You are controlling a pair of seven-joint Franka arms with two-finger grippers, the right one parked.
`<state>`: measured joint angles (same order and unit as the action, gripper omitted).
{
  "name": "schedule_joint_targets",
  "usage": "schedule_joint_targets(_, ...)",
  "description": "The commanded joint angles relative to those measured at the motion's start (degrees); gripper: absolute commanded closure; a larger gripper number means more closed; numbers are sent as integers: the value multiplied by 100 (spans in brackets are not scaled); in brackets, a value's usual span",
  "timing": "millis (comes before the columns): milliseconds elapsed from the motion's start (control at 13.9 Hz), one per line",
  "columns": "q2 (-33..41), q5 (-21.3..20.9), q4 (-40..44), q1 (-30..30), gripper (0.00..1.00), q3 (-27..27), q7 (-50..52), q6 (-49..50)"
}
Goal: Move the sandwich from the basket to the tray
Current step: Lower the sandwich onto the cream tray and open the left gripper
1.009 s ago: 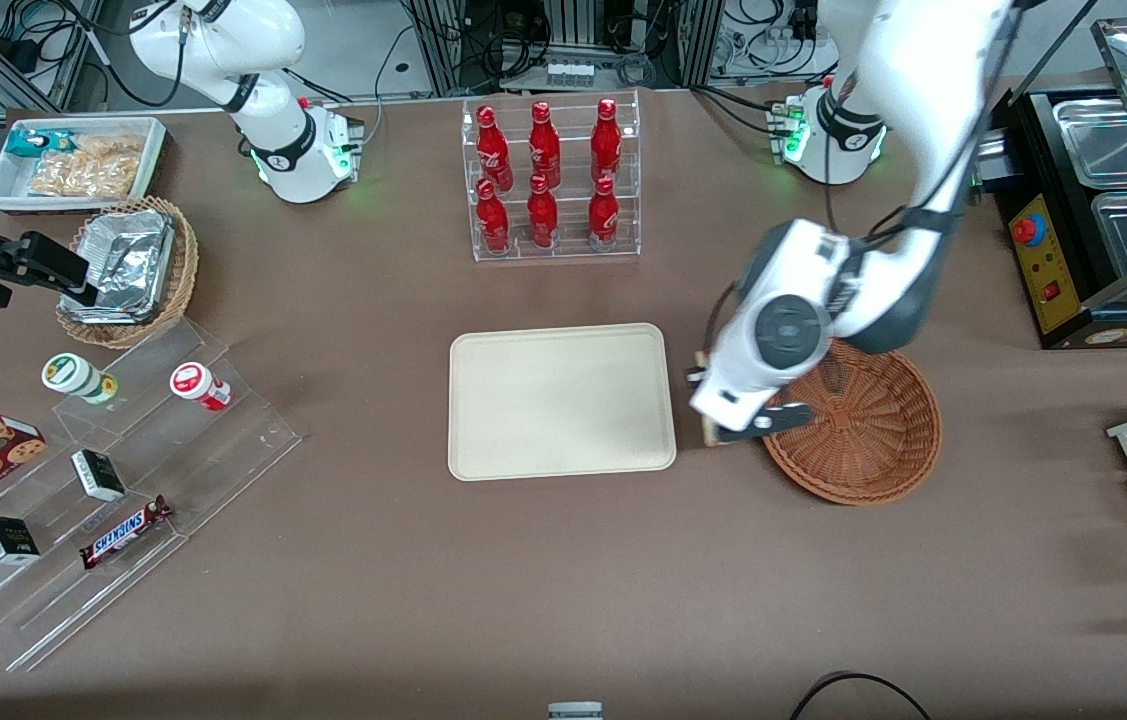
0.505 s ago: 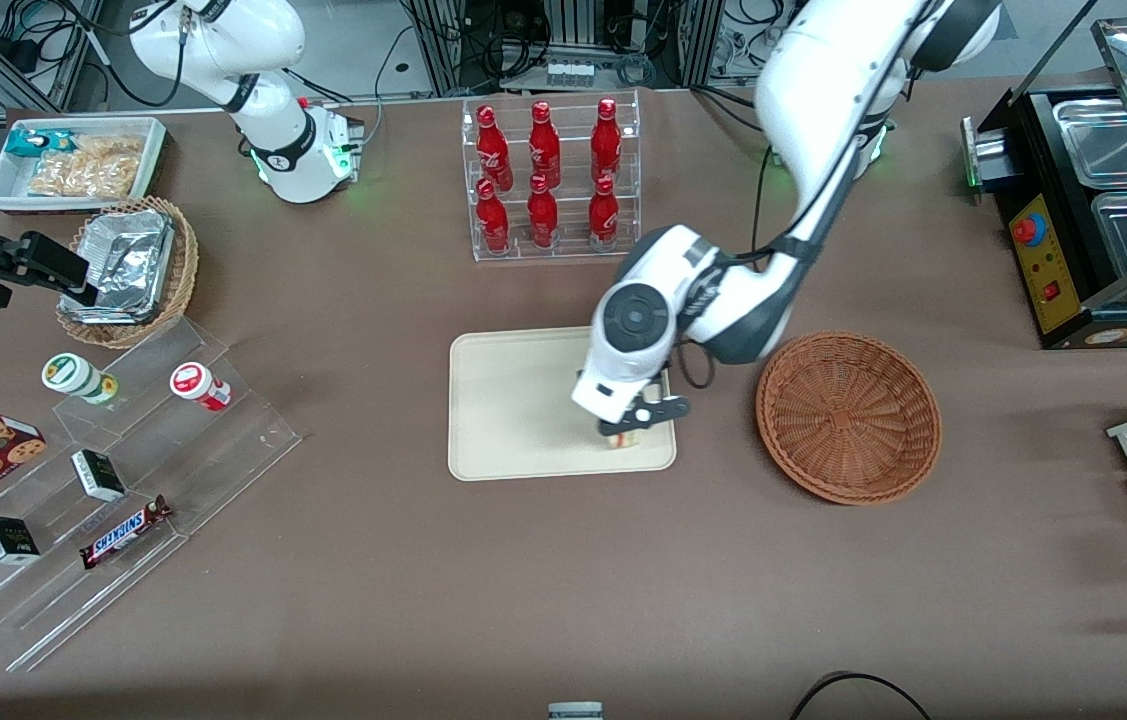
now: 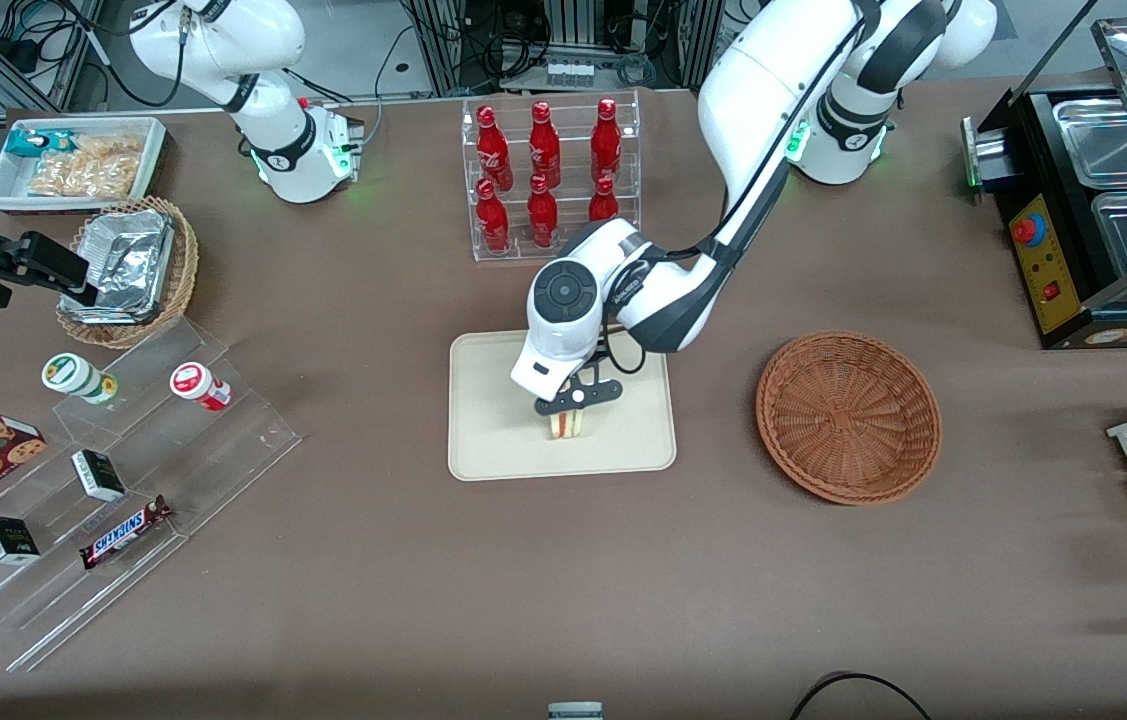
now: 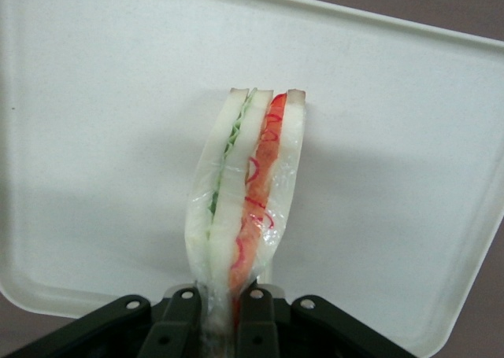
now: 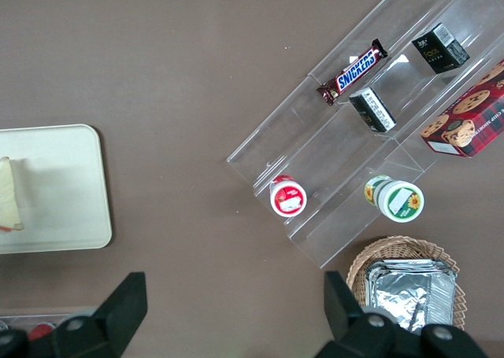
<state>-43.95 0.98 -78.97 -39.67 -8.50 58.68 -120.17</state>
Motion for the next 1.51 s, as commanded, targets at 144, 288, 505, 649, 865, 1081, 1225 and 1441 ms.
schedule_joint_targets(144, -236, -422, 295, -164, 93, 94, 328, 46)
schedule_joint_targets(288, -228, -423, 277, -164, 3, 85, 364, 37)
schedule_joint_targets(505, -140, -388, 286, -147, 0, 85, 373, 29)
schedule_joint_targets(649, 175, -449, 260, -147, 0, 94, 373, 142)
schedule_joint_targets(865, 728, -441, 242, -94, 0, 103, 311, 984)
schedule_joint_targets(1081, 1160, -423, 225, 187, 0, 103, 294, 1565)
schedule_joint_targets(1225, 1327, -362, 216, 397, 0, 94, 293, 1934)
schedule_joint_targets(1441, 1407, -353, 181, 652, 0, 103, 486, 2330)
